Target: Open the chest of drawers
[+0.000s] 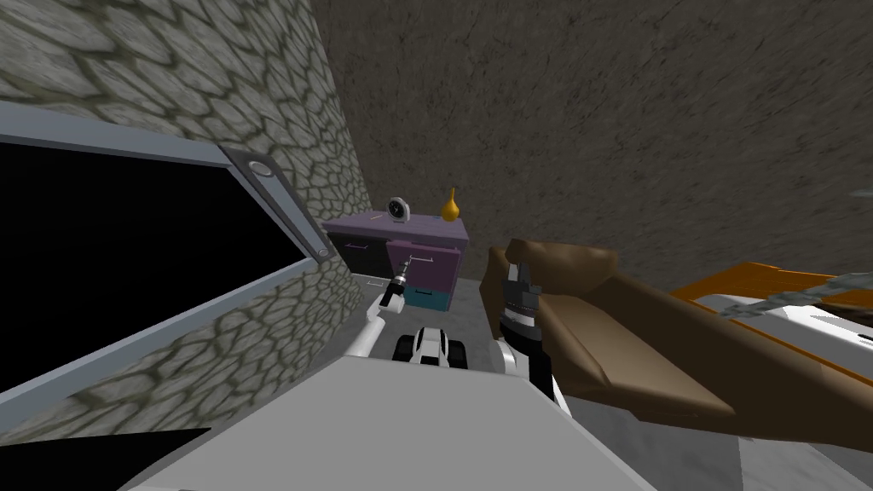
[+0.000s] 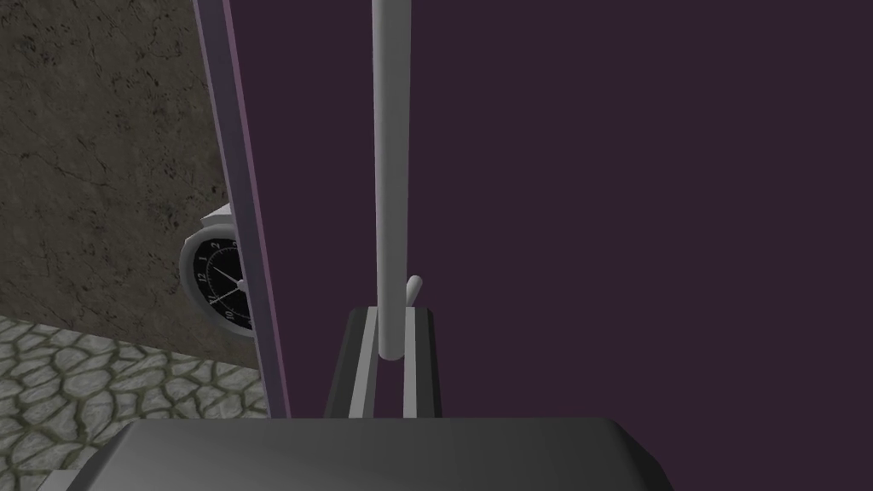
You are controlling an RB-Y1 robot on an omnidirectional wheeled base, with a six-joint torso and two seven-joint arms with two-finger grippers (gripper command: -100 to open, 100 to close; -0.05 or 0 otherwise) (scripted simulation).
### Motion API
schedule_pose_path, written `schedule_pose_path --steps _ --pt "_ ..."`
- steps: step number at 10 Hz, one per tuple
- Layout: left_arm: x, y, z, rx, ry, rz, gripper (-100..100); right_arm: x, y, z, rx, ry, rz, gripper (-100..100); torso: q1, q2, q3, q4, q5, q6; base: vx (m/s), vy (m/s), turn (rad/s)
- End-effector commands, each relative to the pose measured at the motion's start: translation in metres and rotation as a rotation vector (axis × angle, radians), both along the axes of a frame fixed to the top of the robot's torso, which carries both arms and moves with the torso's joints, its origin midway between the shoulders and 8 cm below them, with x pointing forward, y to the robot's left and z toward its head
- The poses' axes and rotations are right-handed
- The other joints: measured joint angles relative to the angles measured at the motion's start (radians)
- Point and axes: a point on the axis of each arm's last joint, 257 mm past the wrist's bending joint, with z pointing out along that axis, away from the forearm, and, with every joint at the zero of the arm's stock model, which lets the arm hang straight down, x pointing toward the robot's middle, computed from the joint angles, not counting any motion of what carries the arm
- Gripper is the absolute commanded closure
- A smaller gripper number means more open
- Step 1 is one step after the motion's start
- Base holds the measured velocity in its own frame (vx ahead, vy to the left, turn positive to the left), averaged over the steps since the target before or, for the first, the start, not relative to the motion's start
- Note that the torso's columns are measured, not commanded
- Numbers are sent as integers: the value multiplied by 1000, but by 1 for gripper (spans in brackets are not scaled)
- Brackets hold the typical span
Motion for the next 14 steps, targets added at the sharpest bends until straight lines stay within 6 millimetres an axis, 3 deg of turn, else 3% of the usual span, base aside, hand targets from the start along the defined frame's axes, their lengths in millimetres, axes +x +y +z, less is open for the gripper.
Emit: schedule_pose_path --steps 1,2,4,5,6,9,11,13,14 --pt "5 -1 -26 5 54 -2 100 0 0 0 0 0 0 0 -1 -2 -1 -1 0 1 -11 -1 -6" --pt "18 -1 -6 -2 12 -3 100 0 0 0 0 0 0 0 -1 -5 -3 -2 0 1 -103 -4 65" --pt "28 -8 -11 3 29 -13 100 0 0 0 0 0 0 0 0 6 4 5 -1 -1 -93 3 13" --pt "27 -7 -25 6 56 -11 100 0 0 0 0 0 0 0 -1 4 2 5 -1 -1 -7 -3 -9" --pt "37 -6 -9 -2 23 -9 100 0 0 0 0 0 0 0 -1 1 1 4 -1 -1 -90 4 74" --pt "48 -12 -22 7 59 -20 100 0 0 0 0 0 0 0 -1 4 2 5 -1 -1 -66 4 9" --pt "65 -17 -3 3 29 -26 100 0 0 0 0 0 0 0 0 4 2 4 -2 -1 -95 -1 58" --pt "68 -19 -16 8 61 -27 100 0 0 0 0 0 0 0 0 4 3 5 -1 -1 -45 3 -7" --pt "79 -20 0 1 34 -26 100 0 0 0 0 0 0 0 0 1 1 4 -1 -1 -99 15 67"
